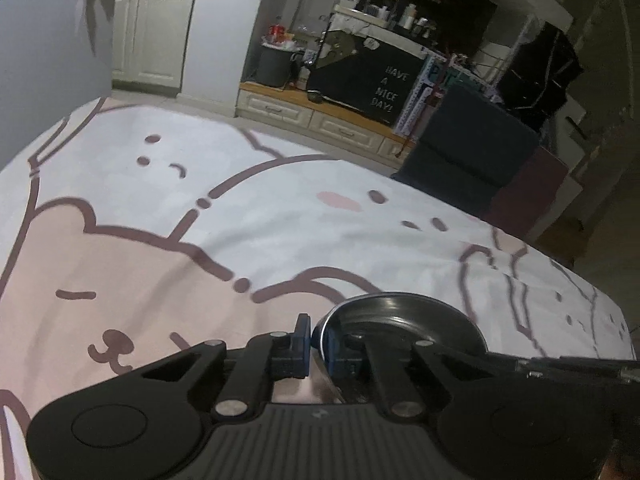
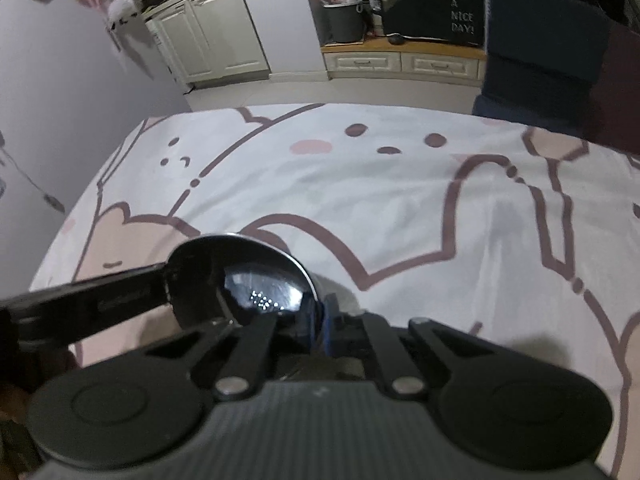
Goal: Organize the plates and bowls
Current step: 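Close both tools on the small steel bowl rim and lift it, then carry the small steel bowl with both tools toward the steel square tray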
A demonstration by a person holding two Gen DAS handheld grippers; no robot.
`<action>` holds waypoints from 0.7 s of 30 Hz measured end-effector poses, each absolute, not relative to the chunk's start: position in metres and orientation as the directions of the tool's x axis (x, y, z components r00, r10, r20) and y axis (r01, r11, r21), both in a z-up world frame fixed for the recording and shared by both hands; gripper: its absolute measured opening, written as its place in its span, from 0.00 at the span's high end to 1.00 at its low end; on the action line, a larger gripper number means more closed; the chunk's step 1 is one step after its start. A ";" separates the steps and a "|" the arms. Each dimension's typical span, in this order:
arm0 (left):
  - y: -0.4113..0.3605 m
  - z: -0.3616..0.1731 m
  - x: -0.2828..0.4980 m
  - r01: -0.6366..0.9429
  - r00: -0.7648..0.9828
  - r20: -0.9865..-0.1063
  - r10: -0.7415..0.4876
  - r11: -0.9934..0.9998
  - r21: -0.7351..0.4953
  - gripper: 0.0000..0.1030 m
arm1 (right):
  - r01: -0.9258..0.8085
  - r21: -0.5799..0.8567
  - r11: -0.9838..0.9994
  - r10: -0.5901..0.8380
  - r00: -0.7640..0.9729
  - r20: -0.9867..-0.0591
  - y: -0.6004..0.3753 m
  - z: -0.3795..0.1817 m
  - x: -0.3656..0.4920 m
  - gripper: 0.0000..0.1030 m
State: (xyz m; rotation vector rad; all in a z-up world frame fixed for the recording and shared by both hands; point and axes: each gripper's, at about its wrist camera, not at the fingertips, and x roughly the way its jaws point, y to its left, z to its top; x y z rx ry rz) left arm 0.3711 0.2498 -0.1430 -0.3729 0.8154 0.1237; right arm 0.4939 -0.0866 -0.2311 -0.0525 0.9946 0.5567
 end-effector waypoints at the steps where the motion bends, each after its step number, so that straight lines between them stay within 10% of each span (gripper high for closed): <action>1: 0.244 -0.137 0.369 -0.242 0.685 -0.728 -0.032 0.932 -0.269 0.91 | -0.466 0.205 0.861 0.420 0.423 -0.803 -0.089 -0.229 0.494 0.95; 21: 0.083 -0.042 0.304 -0.021 0.725 -0.672 -0.151 0.971 -0.240 0.89 | -0.389 0.239 0.890 0.433 0.553 -0.711 -0.253 -0.144 0.409 0.95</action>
